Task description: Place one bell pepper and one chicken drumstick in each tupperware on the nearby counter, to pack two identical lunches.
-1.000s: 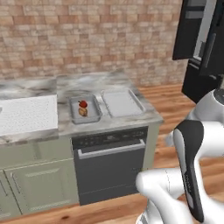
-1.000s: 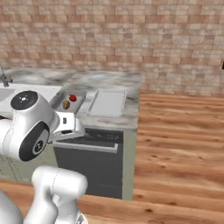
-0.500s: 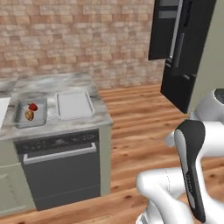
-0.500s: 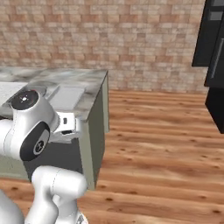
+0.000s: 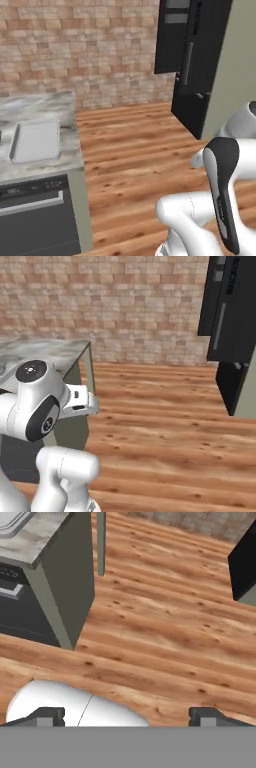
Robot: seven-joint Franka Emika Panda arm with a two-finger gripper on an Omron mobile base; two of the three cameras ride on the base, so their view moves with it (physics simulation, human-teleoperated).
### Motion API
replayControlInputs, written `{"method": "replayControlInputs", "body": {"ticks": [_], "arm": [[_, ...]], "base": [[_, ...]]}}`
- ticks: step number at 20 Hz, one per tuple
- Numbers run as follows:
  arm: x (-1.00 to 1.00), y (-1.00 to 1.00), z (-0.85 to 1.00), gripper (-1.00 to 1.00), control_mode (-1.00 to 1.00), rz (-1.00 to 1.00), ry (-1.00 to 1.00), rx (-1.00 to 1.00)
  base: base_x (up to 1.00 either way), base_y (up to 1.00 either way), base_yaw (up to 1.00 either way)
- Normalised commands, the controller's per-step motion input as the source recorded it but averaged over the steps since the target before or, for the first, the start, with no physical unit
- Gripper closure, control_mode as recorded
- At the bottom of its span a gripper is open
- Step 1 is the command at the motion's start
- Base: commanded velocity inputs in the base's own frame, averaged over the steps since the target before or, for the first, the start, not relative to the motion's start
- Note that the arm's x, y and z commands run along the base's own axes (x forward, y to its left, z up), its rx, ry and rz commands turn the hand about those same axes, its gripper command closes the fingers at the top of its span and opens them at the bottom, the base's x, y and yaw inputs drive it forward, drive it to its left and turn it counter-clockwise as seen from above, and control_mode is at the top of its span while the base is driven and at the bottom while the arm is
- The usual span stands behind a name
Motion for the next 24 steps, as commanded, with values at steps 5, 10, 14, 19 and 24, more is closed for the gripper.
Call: {"method": "replayControlInputs", "body": {"ticks": [5,10,14,19,24], "arm": [[0.0,0.0,0.0,-1.0,1.0,0.0,0.0,0.0],[0.0,0.0,0.0,-1.0,1.0,0.0,0.0,0.0],[0.0,0.0,0.0,-1.0,1.0,0.0,0.0,0.0],[0.0,0.0,0.0,-1.0,1.0,0.0,0.0,0.0],[0.0,0.0,0.0,-1.0,1.0,0.0,0.0,0.0]], "base": [[1.0,-0.01,0.0],[1.0,0.03,0.0],[1.0,0.0,-0.02],[1.0,-0.03,-0.06],[1.0,-0.15,-0.15]]}}
